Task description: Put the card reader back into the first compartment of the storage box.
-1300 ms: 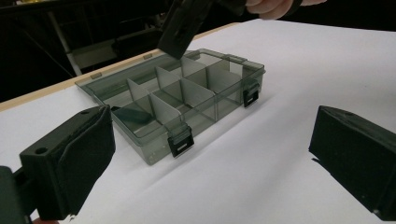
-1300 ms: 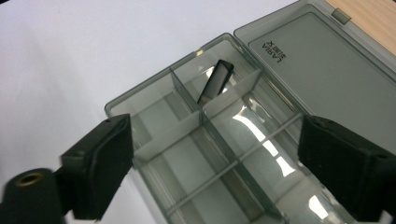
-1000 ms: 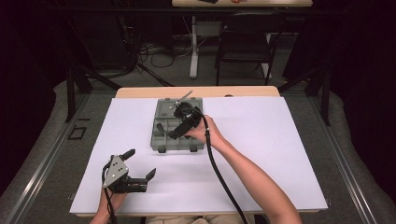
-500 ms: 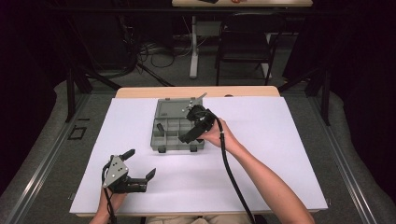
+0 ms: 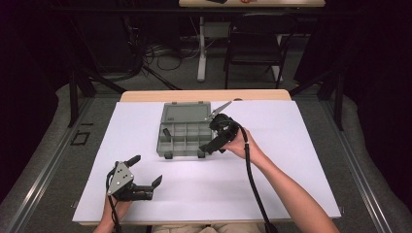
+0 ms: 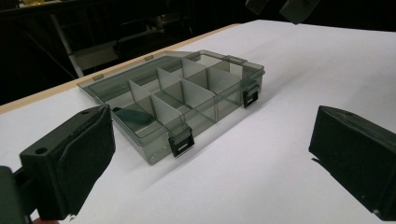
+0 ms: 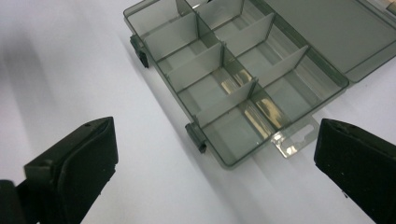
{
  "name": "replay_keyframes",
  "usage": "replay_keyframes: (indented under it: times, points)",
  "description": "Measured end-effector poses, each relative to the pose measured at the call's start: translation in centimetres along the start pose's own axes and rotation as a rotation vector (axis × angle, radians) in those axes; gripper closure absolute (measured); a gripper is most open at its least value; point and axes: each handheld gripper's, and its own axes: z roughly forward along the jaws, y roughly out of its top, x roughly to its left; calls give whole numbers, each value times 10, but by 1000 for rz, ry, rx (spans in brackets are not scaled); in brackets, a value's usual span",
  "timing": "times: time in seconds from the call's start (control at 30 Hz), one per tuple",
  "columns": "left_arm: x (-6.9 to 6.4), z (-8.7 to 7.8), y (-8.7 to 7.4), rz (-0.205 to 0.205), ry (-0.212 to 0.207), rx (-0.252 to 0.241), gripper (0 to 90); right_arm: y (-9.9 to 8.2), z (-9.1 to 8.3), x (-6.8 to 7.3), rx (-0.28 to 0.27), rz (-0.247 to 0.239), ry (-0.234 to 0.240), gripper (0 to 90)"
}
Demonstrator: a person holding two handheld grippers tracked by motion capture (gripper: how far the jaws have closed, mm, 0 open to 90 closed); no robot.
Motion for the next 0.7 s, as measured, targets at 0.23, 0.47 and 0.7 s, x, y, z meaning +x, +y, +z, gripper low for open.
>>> replay_keyframes:
  times: [0.23,0.47,0.7]
  points:
    - [0,0,0,-1,0,0,3,-17,-12,-1,-2,4,-4,0]
    - [0,0,0,-1,0,1,3,-35,-22,-2,-6,14,-8,0]
    - [0,0,0,-2,0,2,3,-54,-31,-3,-6,23,-15,0]
